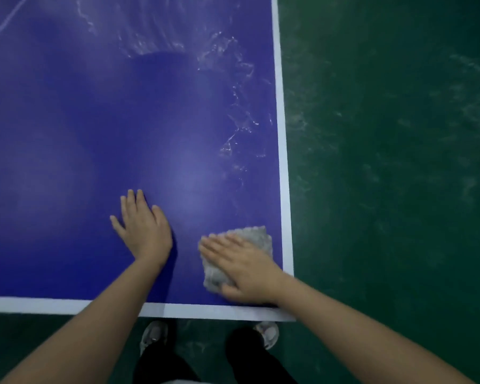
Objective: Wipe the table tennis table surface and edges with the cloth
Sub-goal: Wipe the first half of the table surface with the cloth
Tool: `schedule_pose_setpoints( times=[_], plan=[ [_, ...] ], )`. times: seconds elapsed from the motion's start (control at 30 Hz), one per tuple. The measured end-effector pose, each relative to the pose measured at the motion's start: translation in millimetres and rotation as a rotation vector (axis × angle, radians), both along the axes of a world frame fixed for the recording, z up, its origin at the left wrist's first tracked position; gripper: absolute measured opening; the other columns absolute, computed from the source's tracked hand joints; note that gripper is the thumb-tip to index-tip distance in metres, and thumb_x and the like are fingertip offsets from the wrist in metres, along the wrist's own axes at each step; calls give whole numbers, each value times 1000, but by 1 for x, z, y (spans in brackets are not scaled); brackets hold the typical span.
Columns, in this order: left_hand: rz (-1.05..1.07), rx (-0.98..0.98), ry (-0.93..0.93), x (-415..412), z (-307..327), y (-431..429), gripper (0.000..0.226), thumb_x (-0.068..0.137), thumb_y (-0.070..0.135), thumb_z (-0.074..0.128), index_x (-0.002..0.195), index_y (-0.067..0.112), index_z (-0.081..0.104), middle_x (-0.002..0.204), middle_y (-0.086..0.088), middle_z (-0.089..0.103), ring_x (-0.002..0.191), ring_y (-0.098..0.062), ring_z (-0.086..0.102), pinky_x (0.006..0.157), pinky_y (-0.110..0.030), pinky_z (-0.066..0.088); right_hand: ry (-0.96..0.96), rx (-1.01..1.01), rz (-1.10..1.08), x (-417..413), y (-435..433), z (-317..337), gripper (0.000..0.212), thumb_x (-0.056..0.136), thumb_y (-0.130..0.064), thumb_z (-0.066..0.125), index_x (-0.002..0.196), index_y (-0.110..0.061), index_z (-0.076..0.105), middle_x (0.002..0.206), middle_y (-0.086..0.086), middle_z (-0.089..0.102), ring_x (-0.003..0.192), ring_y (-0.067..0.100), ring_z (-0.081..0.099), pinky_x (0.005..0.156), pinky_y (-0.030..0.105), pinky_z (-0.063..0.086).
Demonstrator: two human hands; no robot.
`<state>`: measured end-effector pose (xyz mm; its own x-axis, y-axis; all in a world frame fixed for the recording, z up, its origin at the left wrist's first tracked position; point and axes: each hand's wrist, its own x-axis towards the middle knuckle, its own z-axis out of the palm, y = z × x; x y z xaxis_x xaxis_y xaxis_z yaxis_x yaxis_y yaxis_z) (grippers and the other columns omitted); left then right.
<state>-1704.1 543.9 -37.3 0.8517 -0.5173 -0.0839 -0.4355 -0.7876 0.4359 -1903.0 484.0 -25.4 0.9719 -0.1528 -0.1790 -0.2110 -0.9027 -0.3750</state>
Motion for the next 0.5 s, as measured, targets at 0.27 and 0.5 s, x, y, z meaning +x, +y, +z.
schedule_pose_setpoints(
  times=[0.27, 0.5],
  plan=[
    [58, 228, -139, -21, -8, -1, 56, 100, 30, 21, 150, 13, 5, 159, -4, 6, 146, -20, 2, 115, -49, 0, 34, -136, -406, 28, -135, -5, 66, 97, -38, 34, 151, -13, 6, 159, 2, 3, 146, 13, -2, 115, 28, -7],
    [75, 272, -162, -21, -14, -3, 59, 99, 40, 17, 151, 16, 4, 159, -3, 5, 146, -20, 1, 115, -50, 2, -10, -158, 152, 4, -52, -10, 78, 88, -52, 30, 151, -10, 12, 157, 5, 5, 144, 16, -6, 115, 43, -8]
  ],
)
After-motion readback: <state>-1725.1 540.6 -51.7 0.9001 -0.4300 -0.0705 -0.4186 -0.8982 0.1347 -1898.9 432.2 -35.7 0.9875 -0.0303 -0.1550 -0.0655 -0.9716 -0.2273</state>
